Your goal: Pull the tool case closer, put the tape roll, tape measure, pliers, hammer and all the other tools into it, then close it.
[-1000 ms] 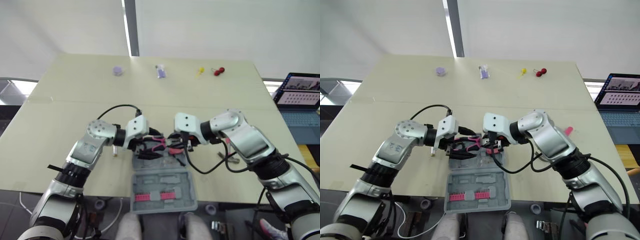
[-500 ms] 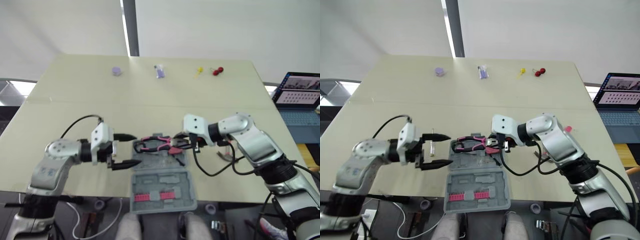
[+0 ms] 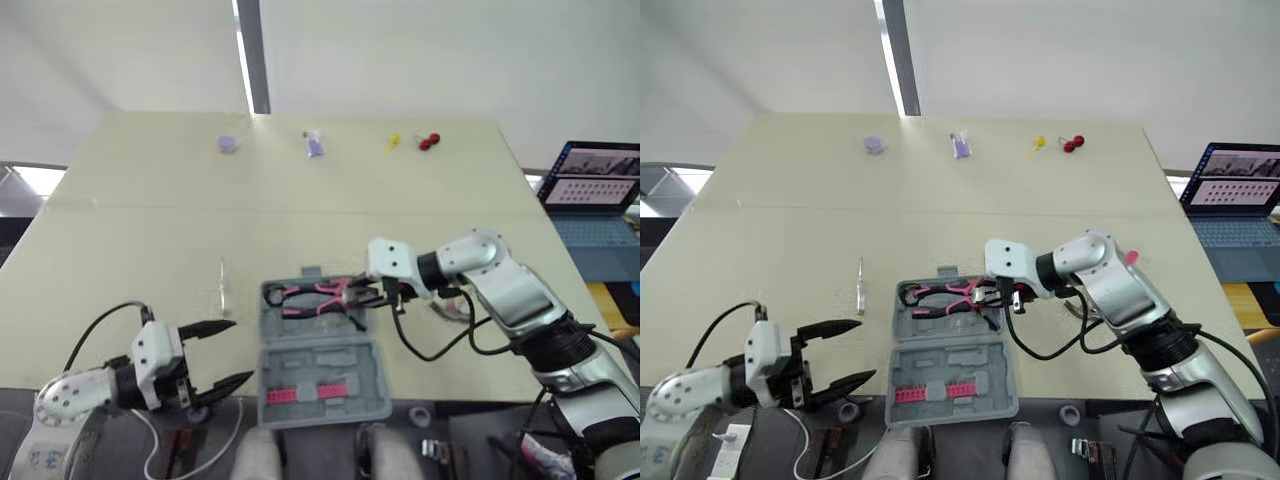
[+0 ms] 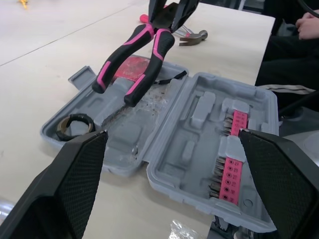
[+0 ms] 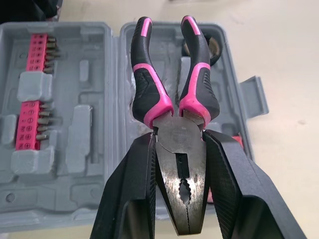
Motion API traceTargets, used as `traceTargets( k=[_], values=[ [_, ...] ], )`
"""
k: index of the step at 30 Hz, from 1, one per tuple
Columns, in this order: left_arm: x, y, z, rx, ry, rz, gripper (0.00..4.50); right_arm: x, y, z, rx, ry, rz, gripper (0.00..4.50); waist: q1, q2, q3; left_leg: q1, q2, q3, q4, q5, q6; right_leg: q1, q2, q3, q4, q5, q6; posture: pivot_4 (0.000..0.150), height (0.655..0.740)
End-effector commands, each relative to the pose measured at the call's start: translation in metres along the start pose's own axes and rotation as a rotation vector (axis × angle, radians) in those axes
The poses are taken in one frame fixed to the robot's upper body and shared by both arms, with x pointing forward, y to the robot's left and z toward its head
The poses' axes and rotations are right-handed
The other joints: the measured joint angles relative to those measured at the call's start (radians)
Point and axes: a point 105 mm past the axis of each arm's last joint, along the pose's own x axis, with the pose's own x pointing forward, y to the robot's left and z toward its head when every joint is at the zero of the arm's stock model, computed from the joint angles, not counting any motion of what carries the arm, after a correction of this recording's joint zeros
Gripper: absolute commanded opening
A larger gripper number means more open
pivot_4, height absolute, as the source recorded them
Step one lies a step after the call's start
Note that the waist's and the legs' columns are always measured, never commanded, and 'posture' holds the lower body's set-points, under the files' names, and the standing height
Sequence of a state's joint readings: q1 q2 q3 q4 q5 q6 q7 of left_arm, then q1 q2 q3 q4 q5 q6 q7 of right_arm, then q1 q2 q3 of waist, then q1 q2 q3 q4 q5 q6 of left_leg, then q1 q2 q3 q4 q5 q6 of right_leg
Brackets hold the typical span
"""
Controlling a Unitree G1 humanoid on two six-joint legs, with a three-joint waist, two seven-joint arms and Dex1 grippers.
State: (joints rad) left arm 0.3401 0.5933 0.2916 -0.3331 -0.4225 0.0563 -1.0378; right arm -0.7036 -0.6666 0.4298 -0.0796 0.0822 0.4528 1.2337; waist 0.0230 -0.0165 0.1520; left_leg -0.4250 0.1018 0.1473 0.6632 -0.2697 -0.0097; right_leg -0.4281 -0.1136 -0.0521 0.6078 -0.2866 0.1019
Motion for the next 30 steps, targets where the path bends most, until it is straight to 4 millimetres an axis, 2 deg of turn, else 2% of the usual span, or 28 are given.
traceTargets(
  k=[1,12,30],
  values=[
    [-0.009,0.001,0.002,0.051,-0.025,0.054,4.5,0.001,0.002,0.011,-0.058,0.001,-0.001,0.94,0.0,0.0,0.0,0.0,0.0,0.0,0.0,-0.001,-0.001,0.0,0.0,0.0,0.0,-0.001,-0.001,0.15,0.74],
    [-0.007,-0.003,-0.008,0.031,-0.052,0.107,4.5,0.025,-0.003,0.019,-0.088,0.053,-0.003,0.94,-0.002,0.0,0.0,0.001,0.0,0.001,0.0,-0.003,-0.004,0.0,0.0,0.0,0.0,-0.001,-0.001,0.15,0.74],
    [-0.007,0.002,-0.016,0.034,-0.036,0.135,4.5,0.04,-0.004,0.026,-0.108,0.086,-0.005,0.94,-0.007,0.0,0.0,0.001,0.001,0.001,0.0,-0.003,-0.005,-0.001,0.0,0.0,0.0,-0.001,-0.001,0.15,0.74]
  ],
)
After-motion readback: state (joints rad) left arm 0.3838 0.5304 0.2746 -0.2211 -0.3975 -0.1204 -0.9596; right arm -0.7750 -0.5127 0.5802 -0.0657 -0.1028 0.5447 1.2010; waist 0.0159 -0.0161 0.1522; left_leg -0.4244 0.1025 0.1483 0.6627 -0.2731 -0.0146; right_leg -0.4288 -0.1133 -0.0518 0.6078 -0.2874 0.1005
